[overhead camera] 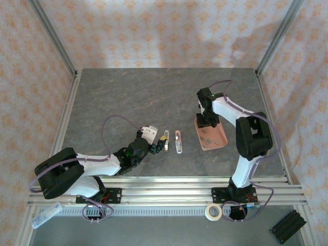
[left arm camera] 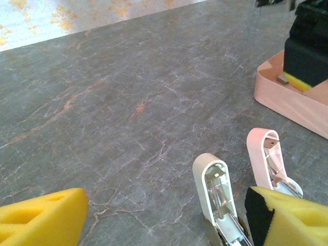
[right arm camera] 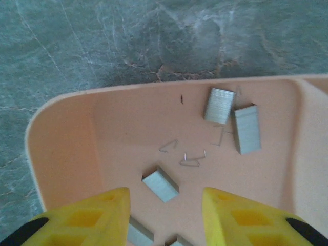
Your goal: Load the staples into the stapler
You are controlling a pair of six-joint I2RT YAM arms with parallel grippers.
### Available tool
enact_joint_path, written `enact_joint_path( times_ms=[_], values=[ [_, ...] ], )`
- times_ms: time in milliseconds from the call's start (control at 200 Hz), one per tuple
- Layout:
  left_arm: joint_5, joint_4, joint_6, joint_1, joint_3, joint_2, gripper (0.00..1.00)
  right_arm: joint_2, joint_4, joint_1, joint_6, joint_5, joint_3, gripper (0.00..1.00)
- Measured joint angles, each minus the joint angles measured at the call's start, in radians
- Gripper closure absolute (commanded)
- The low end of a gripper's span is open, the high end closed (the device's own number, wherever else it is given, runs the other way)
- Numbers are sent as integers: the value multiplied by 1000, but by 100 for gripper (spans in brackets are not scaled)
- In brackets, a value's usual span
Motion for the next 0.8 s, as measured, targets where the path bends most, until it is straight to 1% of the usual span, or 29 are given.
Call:
enact_joint_path(
  times_ms=[145,370,576,801],
  values=[
    [0,0,0,0,0,0,18,47,0,5,-27,0,11,61],
    [0,0,0,0,0,0,18,77,3,6,-45,8,21,65],
    [0,0,0,0,0,0,18,99,8,8,-54,18,29,74],
    [0,0,0,0,0,0,18,113,-1,15,-51,23,41,76]
  ],
)
